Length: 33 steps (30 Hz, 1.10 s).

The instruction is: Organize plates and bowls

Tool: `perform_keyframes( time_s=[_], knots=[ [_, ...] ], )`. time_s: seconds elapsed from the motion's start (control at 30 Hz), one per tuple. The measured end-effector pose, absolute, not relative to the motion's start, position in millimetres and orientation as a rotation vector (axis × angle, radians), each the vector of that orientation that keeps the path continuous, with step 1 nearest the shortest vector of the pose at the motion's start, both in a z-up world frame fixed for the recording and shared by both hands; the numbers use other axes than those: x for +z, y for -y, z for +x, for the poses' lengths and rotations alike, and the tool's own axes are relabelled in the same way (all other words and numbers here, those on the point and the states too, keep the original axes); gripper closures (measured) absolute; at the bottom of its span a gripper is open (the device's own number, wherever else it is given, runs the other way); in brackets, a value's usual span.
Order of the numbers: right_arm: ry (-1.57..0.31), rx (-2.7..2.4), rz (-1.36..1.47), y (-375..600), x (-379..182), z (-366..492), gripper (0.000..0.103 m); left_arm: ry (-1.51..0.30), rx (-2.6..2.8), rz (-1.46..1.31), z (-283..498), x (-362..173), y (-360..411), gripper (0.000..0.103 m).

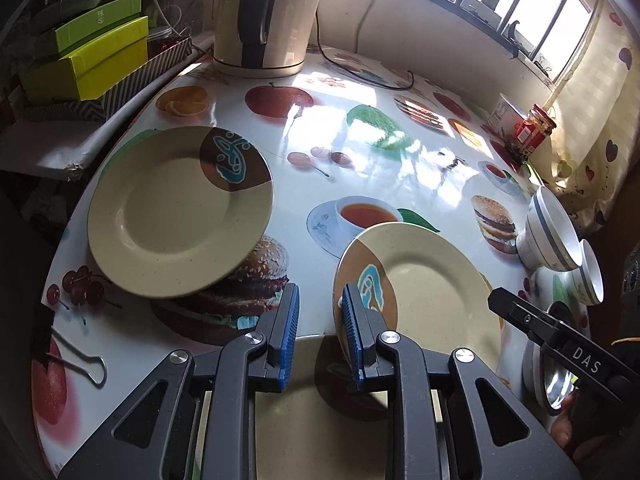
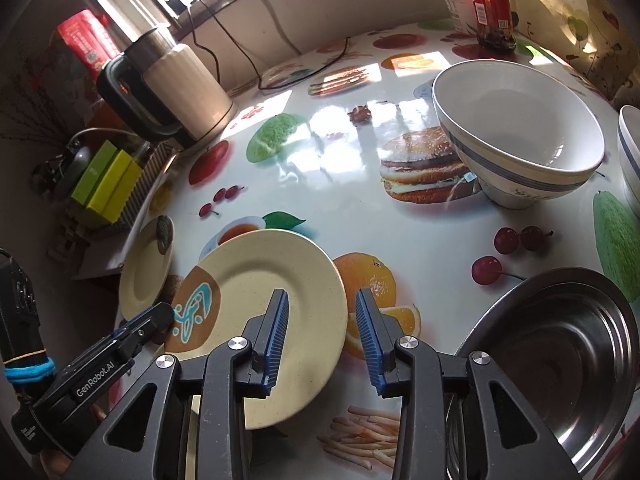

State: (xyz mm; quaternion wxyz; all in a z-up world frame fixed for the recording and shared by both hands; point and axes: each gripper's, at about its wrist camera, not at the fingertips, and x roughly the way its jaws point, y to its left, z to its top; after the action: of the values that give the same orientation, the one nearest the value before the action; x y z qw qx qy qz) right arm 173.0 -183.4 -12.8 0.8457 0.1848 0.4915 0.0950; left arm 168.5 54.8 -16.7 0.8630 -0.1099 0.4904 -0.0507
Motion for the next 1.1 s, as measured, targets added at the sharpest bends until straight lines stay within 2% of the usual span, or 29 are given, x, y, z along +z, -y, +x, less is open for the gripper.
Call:
perform_keyframes(
  time_s=[0.93, 1.0, 1.07, 1.1],
  knots=[
    [-1.1, 0.197, 0.41, 180, -20, 184, 0.069, -1.06, -0.151, -0.264, 178, -25, -53, 0.08],
    [-1.102, 0.198, 0.413, 180, -20, 184, 0.07, -1.059, -0.153, -0.255, 178, -26, -53, 0.08],
    [-1.101, 0.208, 0.419, 179, -20, 184, 0.081, -1.058, -0.157, -0.254, 178, -26, -52, 0.08],
    [-1.099, 0.208, 0.417, 179, -20, 183, 0.083, -1.057, -0.162, -0.251, 178, -26, -51, 0.082]
  ],
)
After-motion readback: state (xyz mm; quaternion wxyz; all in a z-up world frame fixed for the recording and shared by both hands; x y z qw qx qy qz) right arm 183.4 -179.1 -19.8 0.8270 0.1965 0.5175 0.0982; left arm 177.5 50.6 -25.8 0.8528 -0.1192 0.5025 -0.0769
